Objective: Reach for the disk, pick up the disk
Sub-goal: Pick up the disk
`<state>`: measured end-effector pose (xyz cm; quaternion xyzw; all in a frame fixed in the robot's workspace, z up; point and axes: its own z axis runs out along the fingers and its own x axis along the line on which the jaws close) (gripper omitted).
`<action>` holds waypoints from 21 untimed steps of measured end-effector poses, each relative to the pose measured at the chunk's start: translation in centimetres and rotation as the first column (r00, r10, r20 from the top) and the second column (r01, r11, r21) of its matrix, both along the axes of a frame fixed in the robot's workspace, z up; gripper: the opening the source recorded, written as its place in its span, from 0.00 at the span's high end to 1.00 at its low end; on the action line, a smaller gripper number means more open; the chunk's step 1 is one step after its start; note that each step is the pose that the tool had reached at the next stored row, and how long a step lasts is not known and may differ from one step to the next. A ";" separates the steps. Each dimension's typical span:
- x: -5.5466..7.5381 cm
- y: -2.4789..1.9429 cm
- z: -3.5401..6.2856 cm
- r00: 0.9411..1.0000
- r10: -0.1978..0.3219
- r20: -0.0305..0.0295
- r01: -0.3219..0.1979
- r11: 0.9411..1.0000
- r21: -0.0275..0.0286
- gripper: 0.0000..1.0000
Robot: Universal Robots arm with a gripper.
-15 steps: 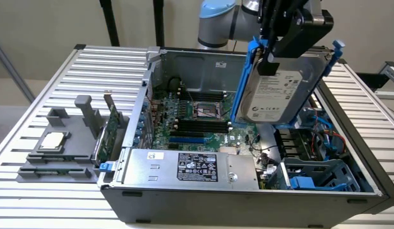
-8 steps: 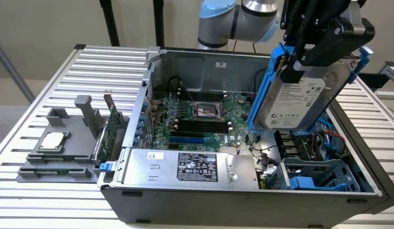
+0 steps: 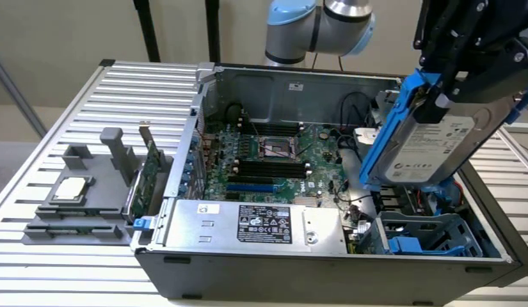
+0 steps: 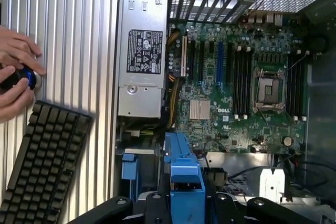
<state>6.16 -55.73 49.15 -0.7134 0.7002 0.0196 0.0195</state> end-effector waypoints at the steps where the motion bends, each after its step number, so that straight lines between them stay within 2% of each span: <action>1: 0.4 -0.19 0.00 1.000 0.000 0.000 0.000 1.000 0.000 0.67; 8: 3.0 -1.57 0.00 1.000 0.000 0.000 0.000 1.000 0.000 0.67; 14: 3.2 -3.07 -0.01 1.000 -0.005 -0.001 0.005 1.000 0.000 0.67; 18: 3.3 -3.63 -0.21 1.000 -0.016 -0.001 0.016 1.000 0.000 0.67; 21: 3.5 -3.68 -0.27 1.000 -0.018 -0.001 0.018 1.000 0.000 0.67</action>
